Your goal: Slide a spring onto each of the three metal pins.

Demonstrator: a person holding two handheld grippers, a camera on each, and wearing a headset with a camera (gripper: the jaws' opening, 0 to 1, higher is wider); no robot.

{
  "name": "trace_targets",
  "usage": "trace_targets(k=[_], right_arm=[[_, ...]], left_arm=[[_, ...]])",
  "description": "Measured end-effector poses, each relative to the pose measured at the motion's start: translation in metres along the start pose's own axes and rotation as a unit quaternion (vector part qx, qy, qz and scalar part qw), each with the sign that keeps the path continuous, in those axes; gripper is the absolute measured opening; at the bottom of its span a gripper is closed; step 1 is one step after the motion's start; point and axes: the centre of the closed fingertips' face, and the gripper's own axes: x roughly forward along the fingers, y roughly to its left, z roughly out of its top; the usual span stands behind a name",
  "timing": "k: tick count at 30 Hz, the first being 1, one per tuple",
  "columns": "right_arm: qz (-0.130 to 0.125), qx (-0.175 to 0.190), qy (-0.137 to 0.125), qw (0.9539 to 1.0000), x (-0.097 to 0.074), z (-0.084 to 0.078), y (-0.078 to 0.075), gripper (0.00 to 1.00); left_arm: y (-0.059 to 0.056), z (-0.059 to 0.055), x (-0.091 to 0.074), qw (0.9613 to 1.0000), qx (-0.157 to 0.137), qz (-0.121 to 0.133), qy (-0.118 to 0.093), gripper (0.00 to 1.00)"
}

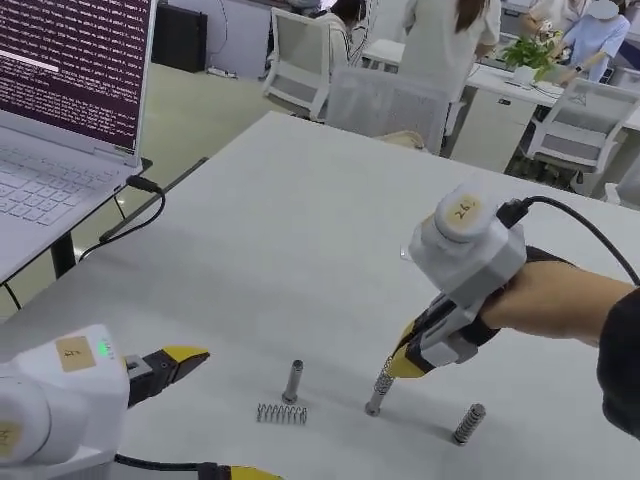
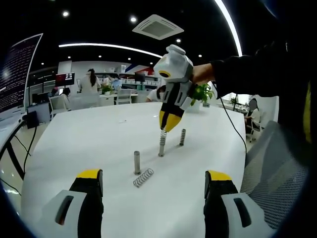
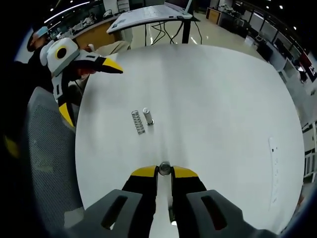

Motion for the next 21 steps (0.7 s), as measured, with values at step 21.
trace_targets(k=[21], right_arm=[[0.000,-0.012,0.012,0.9999,0.025,-0.007,0.000,0.08]], left_arm=[[0.000,-0.003,0.000,1.0000,-0.003,0.002,0.004,0.82]])
